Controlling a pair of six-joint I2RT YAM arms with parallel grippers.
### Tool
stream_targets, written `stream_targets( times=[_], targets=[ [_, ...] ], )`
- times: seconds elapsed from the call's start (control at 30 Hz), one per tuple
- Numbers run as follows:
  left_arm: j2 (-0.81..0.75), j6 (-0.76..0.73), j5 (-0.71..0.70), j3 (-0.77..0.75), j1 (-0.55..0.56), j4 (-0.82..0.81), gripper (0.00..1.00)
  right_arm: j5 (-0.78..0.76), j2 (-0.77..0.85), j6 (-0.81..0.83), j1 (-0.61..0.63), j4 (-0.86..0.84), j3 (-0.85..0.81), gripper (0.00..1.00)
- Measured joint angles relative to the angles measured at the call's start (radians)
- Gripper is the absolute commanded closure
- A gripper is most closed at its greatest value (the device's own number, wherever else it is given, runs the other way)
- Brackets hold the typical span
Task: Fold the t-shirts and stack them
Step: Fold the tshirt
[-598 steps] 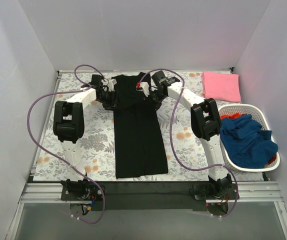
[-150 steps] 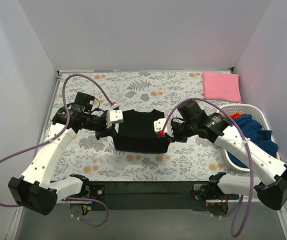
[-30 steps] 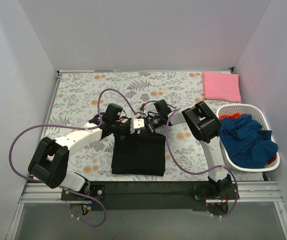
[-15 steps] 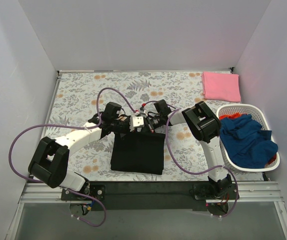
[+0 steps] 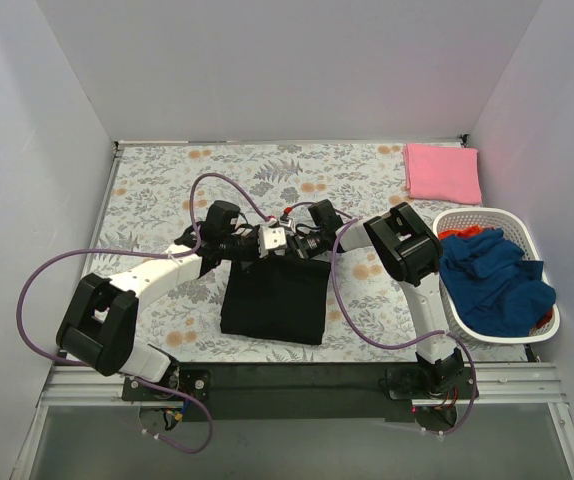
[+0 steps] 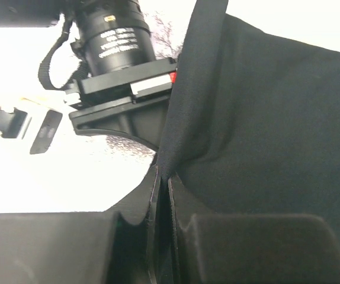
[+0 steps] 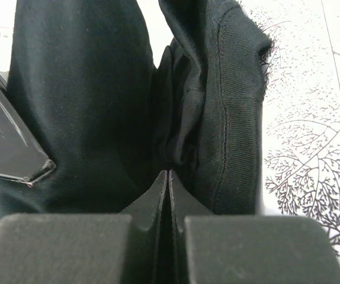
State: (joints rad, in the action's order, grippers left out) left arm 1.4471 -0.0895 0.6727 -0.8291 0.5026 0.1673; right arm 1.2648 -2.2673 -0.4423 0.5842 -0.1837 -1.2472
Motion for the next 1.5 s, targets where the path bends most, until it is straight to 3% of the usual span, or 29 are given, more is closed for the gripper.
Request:
stream_targets(
  times=[0.53,0.67,0.8,1.23,1.5],
  targets=[
    [0.000,0.000,-0.040,0.080,-0.011,-0.183,1.00,0.003,0.000,0.001,0.000,0.000,0.001,0.93],
    [0.000,-0.001,-0.057,0.116,-0.012,-0.231,0.75,0.002,0.000,0.000,0.000,0.001,0.000,0.91],
    [-0.008,-0.006,-0.082,0.119,-0.013,-0.243,0.61,-0.007,0.002,0.000,0.001,0.010,-0.003,0.90],
    [-0.302,0.104,-0.116,0.104,-0.017,-0.107,0.59,-0.131,0.012,0.076,0.005,0.184,-0.073,0.85],
    [-0.354,0.216,-0.147,0.100,-0.016,-0.003,0.59,-0.235,0.012,0.209,0.000,0.360,-0.206,0.80]
  ],
)
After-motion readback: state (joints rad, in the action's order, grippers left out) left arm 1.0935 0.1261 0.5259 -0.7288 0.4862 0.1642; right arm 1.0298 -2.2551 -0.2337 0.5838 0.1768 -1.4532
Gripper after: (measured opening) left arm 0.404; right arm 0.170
